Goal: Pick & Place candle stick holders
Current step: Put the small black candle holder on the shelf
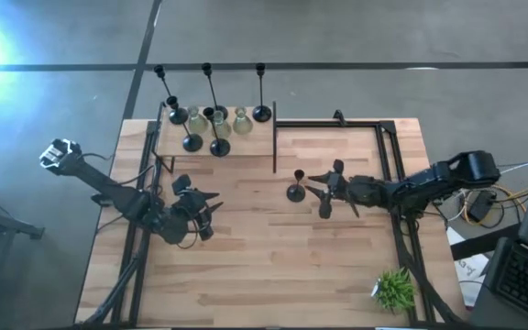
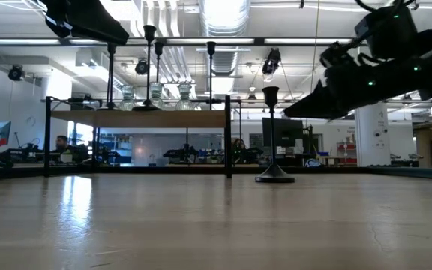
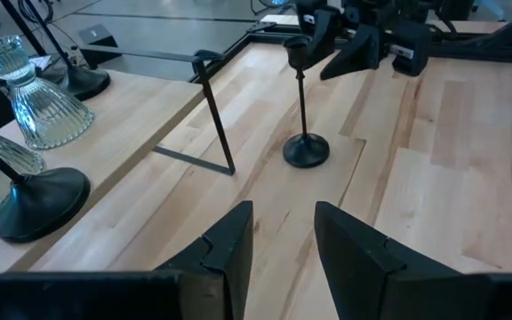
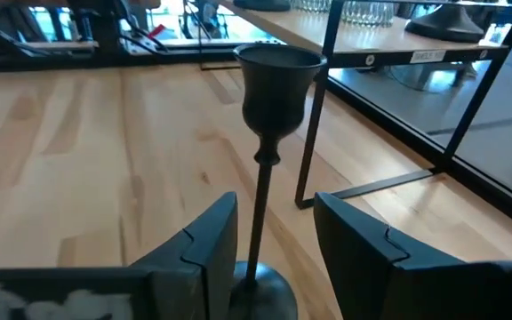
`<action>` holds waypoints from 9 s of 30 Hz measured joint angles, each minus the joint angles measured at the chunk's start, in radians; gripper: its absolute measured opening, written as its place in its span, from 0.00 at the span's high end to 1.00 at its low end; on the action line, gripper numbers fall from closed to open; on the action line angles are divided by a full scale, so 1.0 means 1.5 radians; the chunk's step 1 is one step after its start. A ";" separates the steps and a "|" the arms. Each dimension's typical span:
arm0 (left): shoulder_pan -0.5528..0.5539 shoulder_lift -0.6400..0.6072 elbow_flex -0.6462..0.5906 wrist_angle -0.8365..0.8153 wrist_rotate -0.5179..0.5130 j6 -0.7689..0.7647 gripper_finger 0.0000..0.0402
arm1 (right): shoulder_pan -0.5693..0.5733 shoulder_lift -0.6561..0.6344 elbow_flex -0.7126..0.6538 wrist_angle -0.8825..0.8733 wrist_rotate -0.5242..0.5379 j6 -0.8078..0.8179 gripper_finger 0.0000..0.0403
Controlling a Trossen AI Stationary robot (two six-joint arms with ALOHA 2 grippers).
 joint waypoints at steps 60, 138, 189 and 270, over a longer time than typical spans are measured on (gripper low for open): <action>0.095 0.322 0.140 0.413 -0.106 0.201 0.71 | 0.066 0.059 0.412 -0.314 -0.130 -0.031 0.97; 0.153 0.156 0.066 0.464 -0.046 0.321 0.96 | -0.028 -0.747 -0.014 -0.568 -0.050 -0.045 0.89; 0.305 0.349 0.165 0.680 -0.231 0.411 0.96 | -0.060 -0.860 -0.073 -0.582 0.161 -0.102 0.89; 0.311 0.450 0.242 0.651 -0.428 0.294 0.96 | -0.060 -0.860 -0.073 -0.582 0.161 -0.102 0.89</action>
